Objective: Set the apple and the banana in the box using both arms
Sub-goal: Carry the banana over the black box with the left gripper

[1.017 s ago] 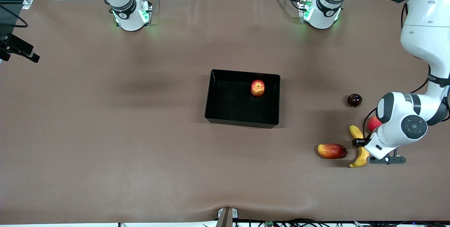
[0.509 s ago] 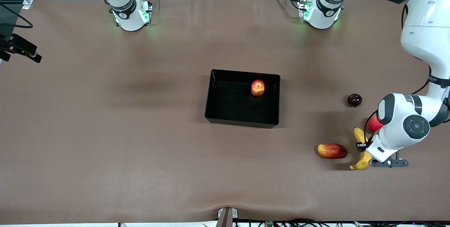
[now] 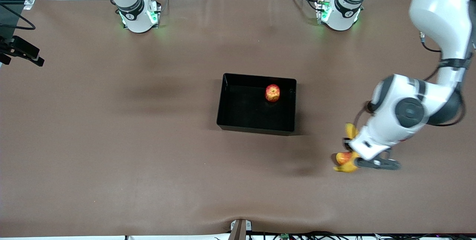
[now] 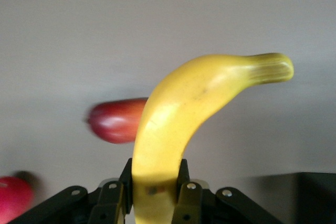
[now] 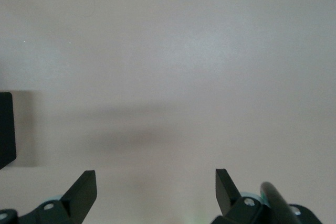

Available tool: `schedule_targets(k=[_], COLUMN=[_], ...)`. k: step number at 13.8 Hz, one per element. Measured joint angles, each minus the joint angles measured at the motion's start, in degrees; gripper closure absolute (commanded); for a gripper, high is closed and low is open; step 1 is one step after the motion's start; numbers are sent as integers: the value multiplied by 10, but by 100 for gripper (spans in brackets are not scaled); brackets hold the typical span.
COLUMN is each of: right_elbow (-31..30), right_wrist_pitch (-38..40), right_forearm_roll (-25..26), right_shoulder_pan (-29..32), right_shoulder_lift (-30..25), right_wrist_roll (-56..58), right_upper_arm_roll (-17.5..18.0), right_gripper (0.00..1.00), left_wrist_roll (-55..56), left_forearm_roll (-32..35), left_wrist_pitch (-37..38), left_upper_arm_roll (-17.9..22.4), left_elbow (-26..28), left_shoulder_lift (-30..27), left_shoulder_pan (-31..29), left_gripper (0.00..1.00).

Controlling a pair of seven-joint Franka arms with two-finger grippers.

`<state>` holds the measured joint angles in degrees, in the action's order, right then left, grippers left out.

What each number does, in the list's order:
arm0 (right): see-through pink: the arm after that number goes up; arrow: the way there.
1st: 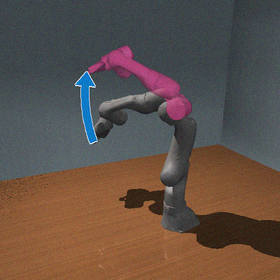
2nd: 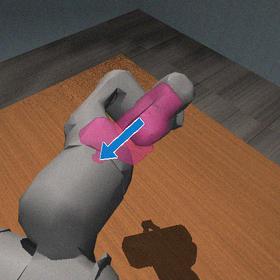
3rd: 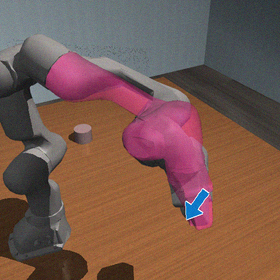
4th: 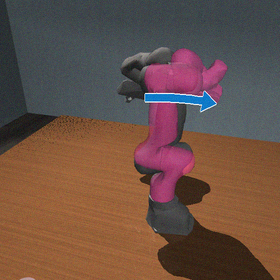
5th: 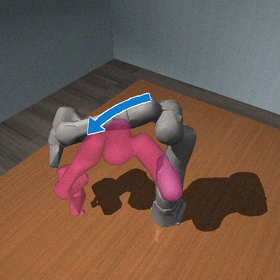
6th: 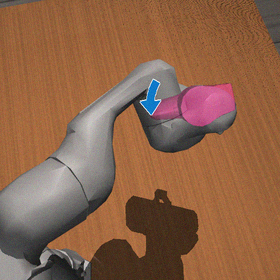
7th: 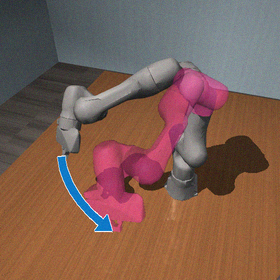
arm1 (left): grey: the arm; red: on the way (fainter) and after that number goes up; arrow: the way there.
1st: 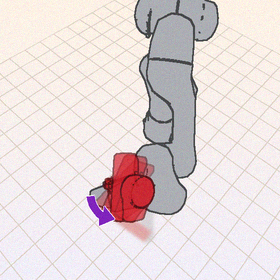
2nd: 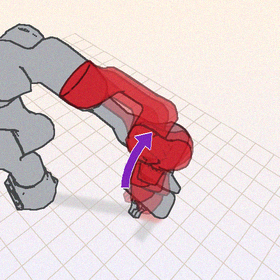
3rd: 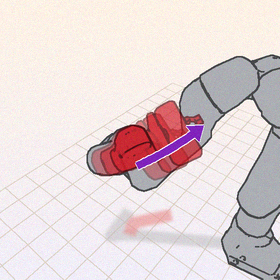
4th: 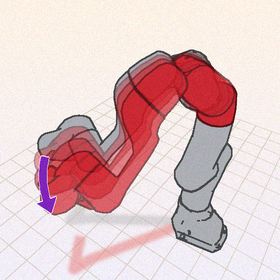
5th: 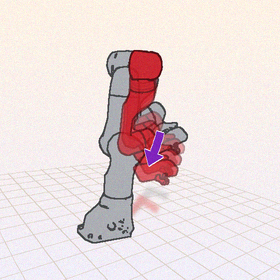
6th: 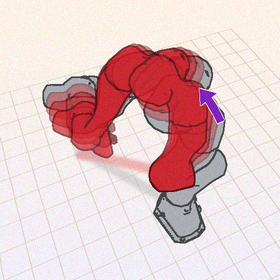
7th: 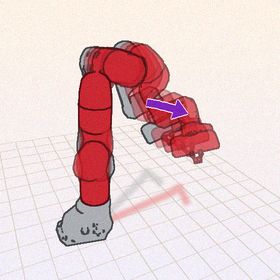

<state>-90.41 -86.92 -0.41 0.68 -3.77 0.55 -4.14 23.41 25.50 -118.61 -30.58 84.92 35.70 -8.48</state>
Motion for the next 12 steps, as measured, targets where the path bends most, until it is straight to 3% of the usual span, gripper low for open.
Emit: schedule_targets(k=[6, 12], right_elbow=[0, 0], right_wrist_pitch=[0, 0], right_forearm_roll=[0, 0], right_shoulder_pan=[0, 0], right_shoulder_lift=[4, 4], right_wrist_roll=[0, 0], right_upper_arm_roll=[0, 0], right_gripper=[0, 0], left_wrist_roll=[242, 378], left_forearm_roll=[0, 0], left_wrist_pitch=[0, -1], left_upper_arm_roll=[0, 0], left_elbow=[8, 22], left_shoulder_lift=[15, 35], left_shoulder_pan=[187, 272], left_gripper=[100, 100])
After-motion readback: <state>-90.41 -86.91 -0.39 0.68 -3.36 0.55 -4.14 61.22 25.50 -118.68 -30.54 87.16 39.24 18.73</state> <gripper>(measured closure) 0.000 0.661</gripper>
